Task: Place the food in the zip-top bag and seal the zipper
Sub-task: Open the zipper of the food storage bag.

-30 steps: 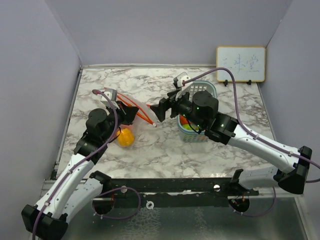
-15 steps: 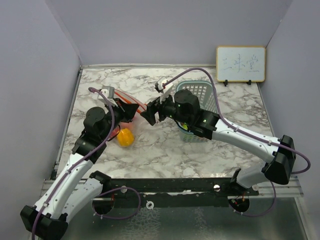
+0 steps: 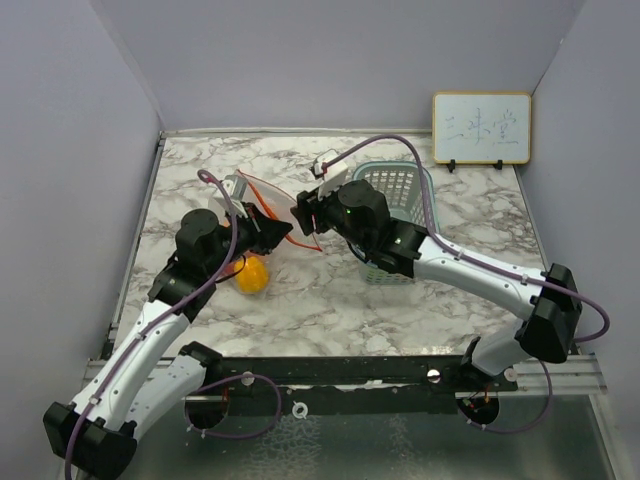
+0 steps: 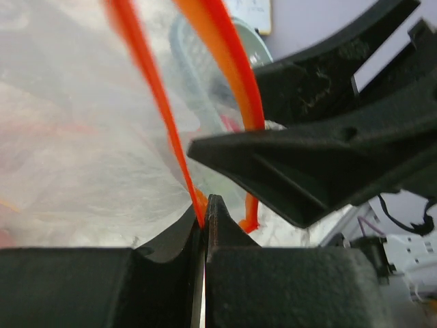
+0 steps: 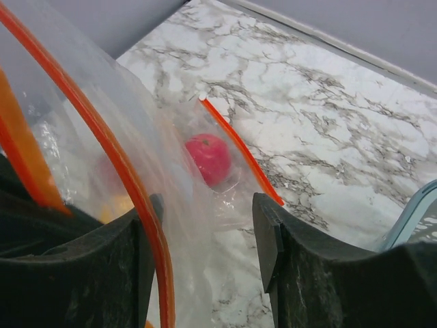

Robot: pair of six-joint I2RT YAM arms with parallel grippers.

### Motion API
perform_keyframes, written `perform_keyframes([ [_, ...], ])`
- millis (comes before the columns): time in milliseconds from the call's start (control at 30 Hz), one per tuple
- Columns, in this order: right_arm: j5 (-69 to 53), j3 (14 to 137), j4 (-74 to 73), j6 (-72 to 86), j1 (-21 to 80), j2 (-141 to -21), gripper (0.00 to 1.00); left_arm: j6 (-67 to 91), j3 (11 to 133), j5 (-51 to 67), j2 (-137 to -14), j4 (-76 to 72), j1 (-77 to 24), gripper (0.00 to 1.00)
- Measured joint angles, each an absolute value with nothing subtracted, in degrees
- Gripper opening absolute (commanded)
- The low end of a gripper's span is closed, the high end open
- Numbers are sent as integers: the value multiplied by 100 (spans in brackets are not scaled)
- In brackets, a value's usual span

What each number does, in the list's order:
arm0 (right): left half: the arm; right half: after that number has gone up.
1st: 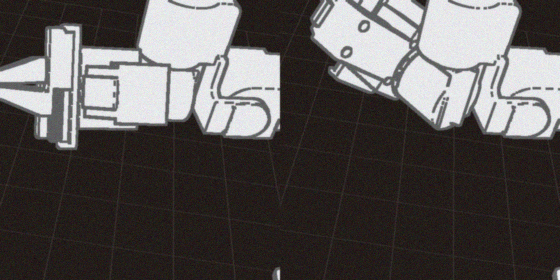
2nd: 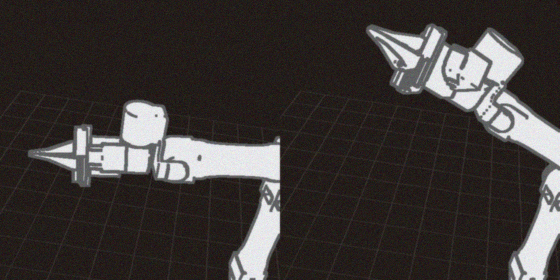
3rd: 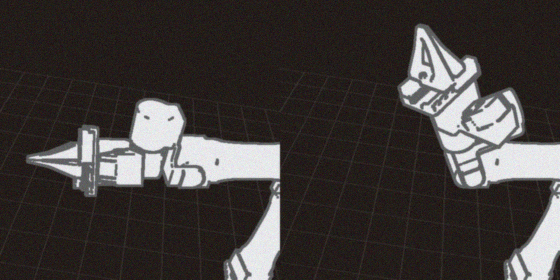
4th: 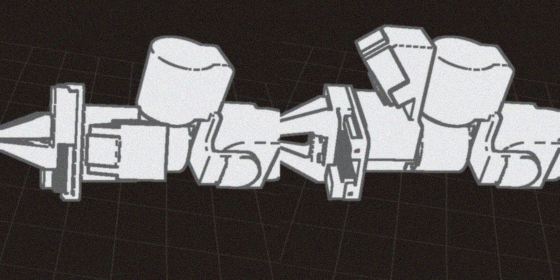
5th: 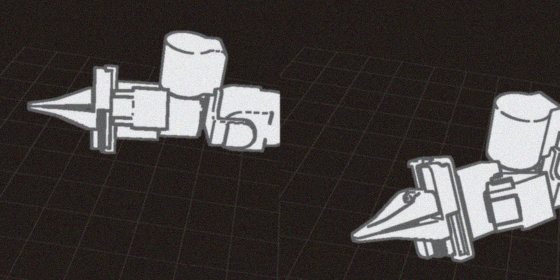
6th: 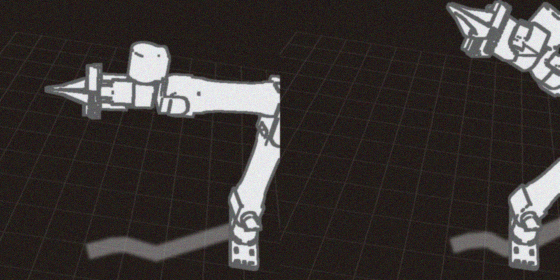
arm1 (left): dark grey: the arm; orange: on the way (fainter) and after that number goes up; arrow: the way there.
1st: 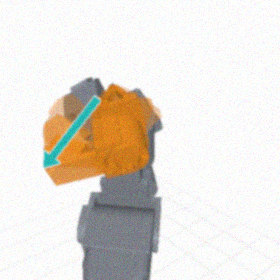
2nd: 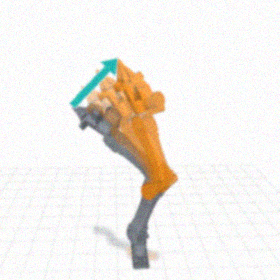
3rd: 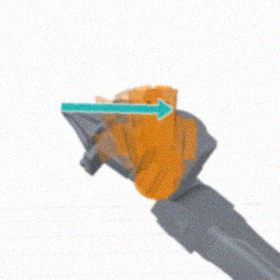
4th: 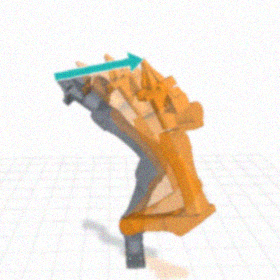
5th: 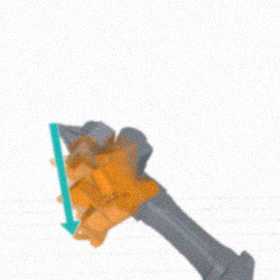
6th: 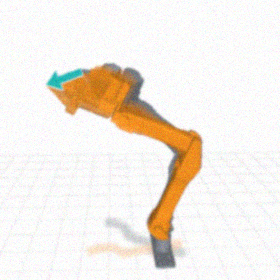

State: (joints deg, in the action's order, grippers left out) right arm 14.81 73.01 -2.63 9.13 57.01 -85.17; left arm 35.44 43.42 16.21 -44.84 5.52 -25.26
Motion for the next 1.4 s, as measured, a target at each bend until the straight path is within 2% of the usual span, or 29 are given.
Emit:
perform_keyframes([
  [33, 1566, 7301, -224, 902, 5701, -8567, 52, 3544, 4342, 1728, -4510, 598, -2526, 0],
  [133, 1662, 7301, -121, 858, 5699, -8720, 31, 3551, 4342, 2226, -4574, 740, -2526, 0],
  [167, 1664, 7301, -78, 823, 5701, -8794, 29, 3557, 4342, 2366, -4578, 749, -2526, 0],
  [333, 2056, 7301, -91, 856, 5701, -9050, 30, 3341, 4648, 2950, -4615, 1406, -2526, 0],
  [533, 3406, 7277, -760, 1326, 5483, -9216, 33, 2381, 6112, 2036, -4665, 3291, -2526, 0],
  [667, 3310, 7070, -895, 1520, 5258, -9172, 45, 1966, 6525, 1072, -4705, 4003, -2567, 0],
  [800, 1988, 6818, -840, 1245, 5179, -9041, 57, 1831, 6283, 443, -4731, 4211, -2563, 0],
  [1000, -119, 6932, -906, 913, 5087, -9030, 100, 2008, 5376, 294, -4969, 3509, -2558, 0],
  [1233, -1007, 6912, -1146, 873, 5092, -8532, 99, 2147, 5011, 296, -5625, 2742, -2558, 0],
  [1400, -878, 6901, -1435, 1041, 5092, -7756, 99, 2154, 5013, 296, -5756, 2344, -2558, 0],
])
